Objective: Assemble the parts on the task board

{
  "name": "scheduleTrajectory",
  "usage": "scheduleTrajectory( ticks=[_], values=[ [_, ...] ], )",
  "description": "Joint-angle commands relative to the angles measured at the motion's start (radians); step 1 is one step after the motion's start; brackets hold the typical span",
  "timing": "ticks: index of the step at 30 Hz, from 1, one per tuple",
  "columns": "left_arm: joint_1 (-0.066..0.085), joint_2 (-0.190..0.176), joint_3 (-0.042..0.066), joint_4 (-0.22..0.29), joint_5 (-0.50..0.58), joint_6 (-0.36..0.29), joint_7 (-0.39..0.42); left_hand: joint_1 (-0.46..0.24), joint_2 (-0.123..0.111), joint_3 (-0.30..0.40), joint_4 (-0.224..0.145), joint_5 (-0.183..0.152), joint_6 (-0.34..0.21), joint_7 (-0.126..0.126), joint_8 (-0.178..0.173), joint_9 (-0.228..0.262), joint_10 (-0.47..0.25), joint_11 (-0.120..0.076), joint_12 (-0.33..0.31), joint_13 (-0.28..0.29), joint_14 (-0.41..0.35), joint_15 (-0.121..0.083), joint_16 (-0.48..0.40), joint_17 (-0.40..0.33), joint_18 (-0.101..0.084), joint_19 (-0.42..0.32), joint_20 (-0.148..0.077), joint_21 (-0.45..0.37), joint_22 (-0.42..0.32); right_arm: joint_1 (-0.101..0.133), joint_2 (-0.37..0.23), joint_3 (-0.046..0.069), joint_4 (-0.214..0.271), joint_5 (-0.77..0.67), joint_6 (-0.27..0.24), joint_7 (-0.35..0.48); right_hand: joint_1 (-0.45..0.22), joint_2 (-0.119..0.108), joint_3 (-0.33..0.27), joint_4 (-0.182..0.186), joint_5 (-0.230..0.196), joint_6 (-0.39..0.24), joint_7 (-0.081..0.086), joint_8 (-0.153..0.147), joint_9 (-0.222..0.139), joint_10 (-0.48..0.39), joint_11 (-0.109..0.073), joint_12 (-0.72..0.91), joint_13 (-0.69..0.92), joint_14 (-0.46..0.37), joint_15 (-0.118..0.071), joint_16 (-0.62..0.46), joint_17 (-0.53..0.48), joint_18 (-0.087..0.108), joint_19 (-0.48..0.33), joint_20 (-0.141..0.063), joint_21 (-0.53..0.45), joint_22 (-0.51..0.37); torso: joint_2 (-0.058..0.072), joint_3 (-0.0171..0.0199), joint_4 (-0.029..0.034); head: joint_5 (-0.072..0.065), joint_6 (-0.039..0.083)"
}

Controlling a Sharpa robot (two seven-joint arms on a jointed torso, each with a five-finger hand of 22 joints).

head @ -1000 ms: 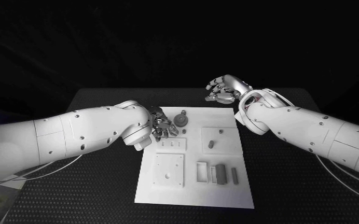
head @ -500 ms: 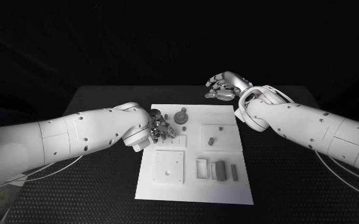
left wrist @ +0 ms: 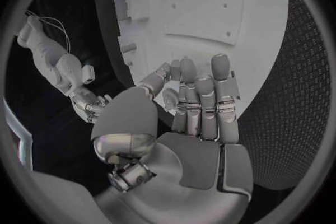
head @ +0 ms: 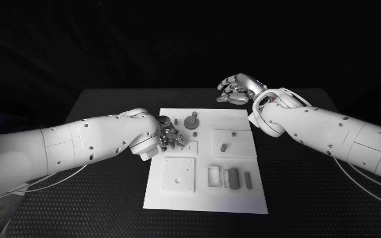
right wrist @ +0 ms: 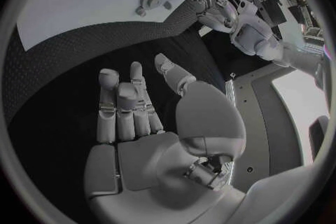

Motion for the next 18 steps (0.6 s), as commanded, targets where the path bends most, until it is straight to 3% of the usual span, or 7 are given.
scheduleTrajectory(
  ticks=[1, 18],
  values=[
    [-0.004, 0.007, 0.001, -0.001, -0.011, 0.019, -0.001, -0.005, 0.013, 0.001, -0.006, 0.006, 0.043, -0.02, 0.159, 0.135, 0.004, -0.008, 0.01, 0.002, 0.001, -0.015, 0.012, -0.003, -0.008, 0.004, -0.01, 0.008, 0.024, 0.001, 0.0, 0.001, 0.003, 0.001, 0.016, 0.01, 0.011, 0.003, -0.007, 0.0, 0.001, -0.016, 0.021, 0.006, -0.001, 0.0, 0.003, -0.005, 0.001, -0.005, 0.003, 0.006, -0.001, 0.062, 0.001, -0.003, -0.005, 0.016, 0.0, 0.0004, -0.0002, 0.001, -0.001],
    [-0.016, 0.019, 0.001, -0.01, -0.106, 0.029, 0.002, -0.025, 0.018, 0.008, -0.016, 0.038, 0.048, -0.029, 0.19, 0.142, 0.007, -0.018, 0.046, 0.007, 0.005, -0.027, 0.05, -0.019, -0.01, 0.016, -0.02, 0.033, 0.025, 0.001, -0.001, 0.001, 0.011, 0.004, 0.024, 0.01, 0.011, 0.004, -0.01, 0.001, 0.001, -0.017, 0.021, 0.007, -0.003, 0.0, 0.004, -0.007, 0.001, -0.006, 0.003, 0.005, -0.002, 0.062, 0.0, -0.002, -0.006, 0.016, 0.001, 0.0002, -0.0013, 0.0, -0.003]
  ],
)
